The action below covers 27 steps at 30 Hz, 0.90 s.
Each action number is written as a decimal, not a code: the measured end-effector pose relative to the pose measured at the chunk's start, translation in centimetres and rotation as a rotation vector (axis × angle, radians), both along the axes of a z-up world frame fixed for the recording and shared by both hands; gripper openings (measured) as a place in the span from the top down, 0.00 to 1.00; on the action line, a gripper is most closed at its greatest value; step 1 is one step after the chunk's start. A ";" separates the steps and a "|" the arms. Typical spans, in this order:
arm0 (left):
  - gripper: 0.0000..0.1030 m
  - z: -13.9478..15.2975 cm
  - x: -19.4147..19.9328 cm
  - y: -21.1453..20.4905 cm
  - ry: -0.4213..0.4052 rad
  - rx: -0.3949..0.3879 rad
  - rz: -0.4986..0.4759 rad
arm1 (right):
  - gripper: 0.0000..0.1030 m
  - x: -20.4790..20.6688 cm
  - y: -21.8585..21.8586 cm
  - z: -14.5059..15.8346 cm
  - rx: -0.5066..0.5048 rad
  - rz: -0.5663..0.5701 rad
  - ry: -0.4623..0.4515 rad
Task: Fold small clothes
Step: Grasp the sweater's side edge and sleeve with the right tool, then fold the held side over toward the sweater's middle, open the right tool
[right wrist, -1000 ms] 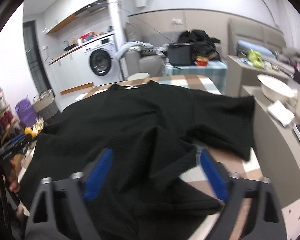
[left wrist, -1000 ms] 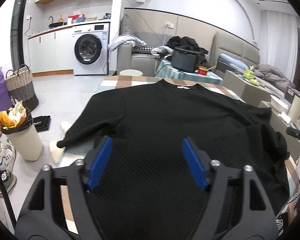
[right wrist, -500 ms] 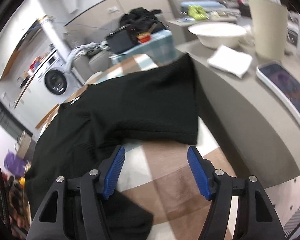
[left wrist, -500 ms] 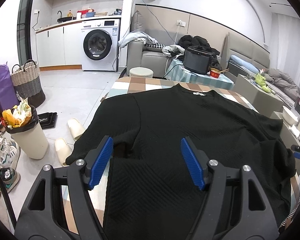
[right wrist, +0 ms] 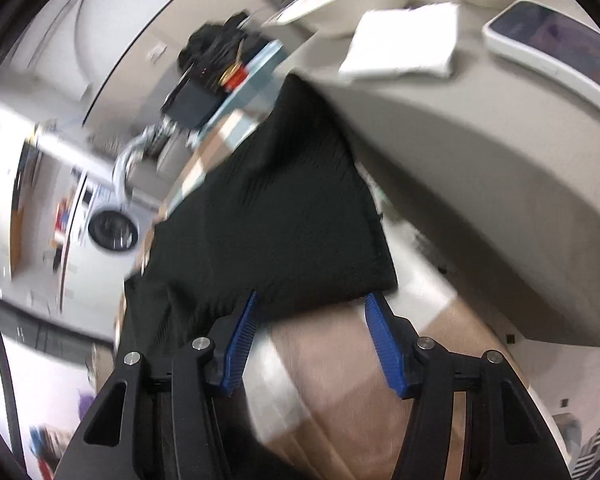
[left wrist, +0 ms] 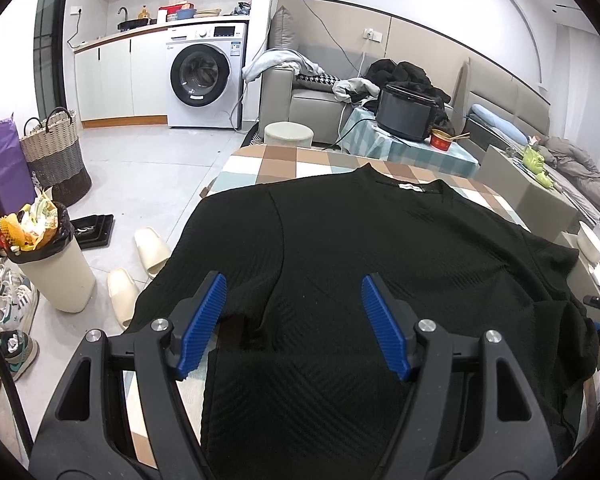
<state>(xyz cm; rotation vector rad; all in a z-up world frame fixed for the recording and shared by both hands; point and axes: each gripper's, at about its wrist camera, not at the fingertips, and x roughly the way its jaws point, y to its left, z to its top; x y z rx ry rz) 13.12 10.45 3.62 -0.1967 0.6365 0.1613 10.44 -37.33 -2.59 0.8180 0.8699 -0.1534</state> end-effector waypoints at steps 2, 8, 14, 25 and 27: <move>0.34 -0.1 0.5 0.1 0.002 -0.004 0.003 | 0.45 0.6 -0.4 0.1 -0.009 -0.031 0.006; 0.34 -0.9 2.3 0.6 0.009 -0.024 0.011 | 0.76 2.0 -0.5 0.2 -0.108 -0.079 0.081; 0.34 -1.5 2.6 0.9 0.006 -0.032 0.017 | 0.90 2.2 0.2 1.9 -0.214 -0.032 0.016; 0.34 -1.1 2.3 0.9 -0.020 -0.035 0.010 | 0.90 5.8 9.3 12.2 -0.351 0.452 -0.405; 0.34 -1.1 2.1 1.1 -0.023 -0.030 0.013 | 0.90 6.7 12.3 12.6 -0.337 0.593 -0.432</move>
